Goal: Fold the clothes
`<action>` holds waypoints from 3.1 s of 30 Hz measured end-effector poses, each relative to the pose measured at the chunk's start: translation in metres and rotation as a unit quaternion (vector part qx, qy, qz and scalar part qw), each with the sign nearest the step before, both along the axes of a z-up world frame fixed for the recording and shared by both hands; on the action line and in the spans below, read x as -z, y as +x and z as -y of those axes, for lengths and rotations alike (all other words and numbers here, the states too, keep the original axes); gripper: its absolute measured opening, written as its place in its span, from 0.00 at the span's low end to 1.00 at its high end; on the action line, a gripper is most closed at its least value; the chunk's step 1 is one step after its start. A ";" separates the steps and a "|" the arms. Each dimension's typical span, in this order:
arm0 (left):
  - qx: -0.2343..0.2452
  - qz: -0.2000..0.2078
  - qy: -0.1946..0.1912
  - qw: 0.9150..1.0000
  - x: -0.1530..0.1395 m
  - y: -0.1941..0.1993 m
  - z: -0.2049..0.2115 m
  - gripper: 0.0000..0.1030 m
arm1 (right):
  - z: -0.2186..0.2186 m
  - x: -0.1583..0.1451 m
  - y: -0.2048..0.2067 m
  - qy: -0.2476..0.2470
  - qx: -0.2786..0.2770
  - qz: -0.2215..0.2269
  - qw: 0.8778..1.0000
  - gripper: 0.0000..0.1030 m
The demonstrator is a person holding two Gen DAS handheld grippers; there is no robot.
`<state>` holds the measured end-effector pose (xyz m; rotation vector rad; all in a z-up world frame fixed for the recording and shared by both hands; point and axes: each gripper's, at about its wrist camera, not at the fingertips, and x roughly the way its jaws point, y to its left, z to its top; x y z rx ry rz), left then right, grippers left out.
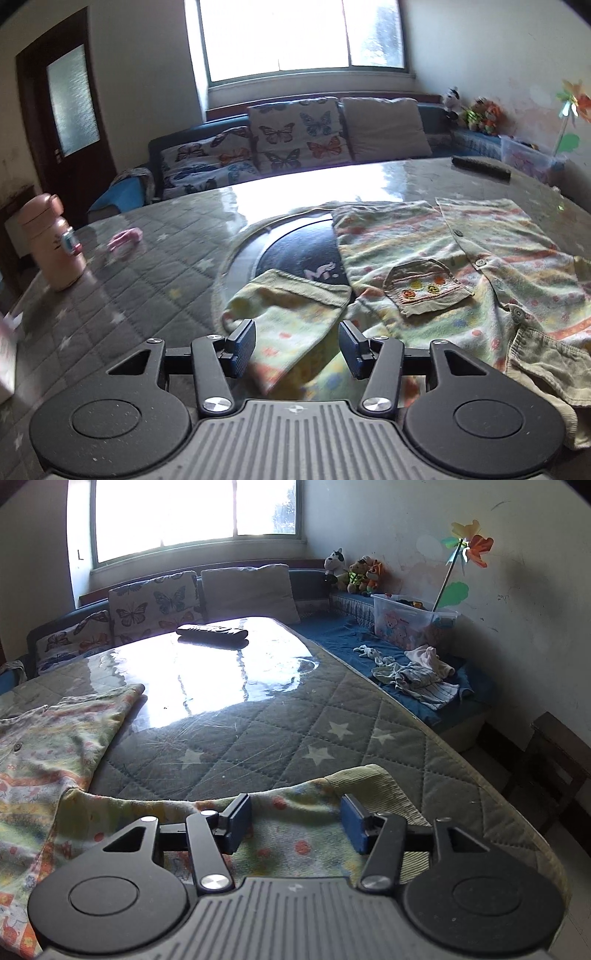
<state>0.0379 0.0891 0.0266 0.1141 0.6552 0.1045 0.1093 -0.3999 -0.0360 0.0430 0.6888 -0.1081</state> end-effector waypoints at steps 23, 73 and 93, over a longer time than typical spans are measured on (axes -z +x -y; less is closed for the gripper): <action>-0.191 0.048 -0.051 0.979 0.001 -0.010 -0.103 0.04 | -0.003 -0.001 0.003 0.006 0.009 -0.002 1.000 0.59; -0.014 0.012 0.001 1.000 0.002 0.005 -0.007 0.56 | -0.057 -0.021 -0.035 0.028 -0.105 -0.003 0.994 0.73; 0.162 0.013 0.043 0.986 0.027 -0.013 0.095 0.57 | -0.195 -0.042 -0.092 -0.001 -0.384 0.005 0.923 0.66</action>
